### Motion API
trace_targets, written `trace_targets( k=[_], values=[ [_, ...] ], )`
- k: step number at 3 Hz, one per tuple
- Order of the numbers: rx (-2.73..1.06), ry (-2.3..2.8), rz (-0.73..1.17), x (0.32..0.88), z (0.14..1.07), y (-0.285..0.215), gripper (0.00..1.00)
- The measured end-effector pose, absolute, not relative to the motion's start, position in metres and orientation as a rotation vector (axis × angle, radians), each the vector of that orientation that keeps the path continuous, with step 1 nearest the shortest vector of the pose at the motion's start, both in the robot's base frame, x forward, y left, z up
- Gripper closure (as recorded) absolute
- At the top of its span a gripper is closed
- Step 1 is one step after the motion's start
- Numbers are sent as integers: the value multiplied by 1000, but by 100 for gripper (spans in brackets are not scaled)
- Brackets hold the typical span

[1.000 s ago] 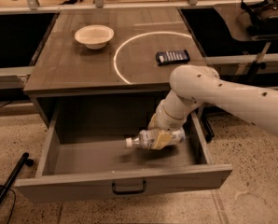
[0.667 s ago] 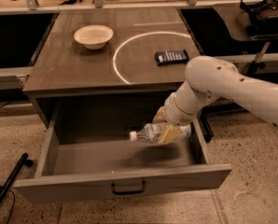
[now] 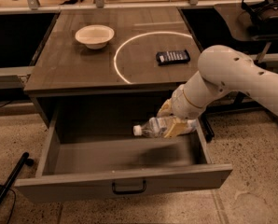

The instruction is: Pick blue plastic bottle from top drawer and place on counter

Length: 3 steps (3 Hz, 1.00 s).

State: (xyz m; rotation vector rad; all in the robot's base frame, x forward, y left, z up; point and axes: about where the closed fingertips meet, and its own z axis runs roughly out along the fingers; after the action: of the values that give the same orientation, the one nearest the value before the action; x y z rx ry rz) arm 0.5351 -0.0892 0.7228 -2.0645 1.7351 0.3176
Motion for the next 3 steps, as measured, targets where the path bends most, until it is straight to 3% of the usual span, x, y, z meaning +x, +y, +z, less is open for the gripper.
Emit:
trace_targets(
  k=[3],
  values=[
    [-2102,1639,126,557,848,-65,100]
  ],
)
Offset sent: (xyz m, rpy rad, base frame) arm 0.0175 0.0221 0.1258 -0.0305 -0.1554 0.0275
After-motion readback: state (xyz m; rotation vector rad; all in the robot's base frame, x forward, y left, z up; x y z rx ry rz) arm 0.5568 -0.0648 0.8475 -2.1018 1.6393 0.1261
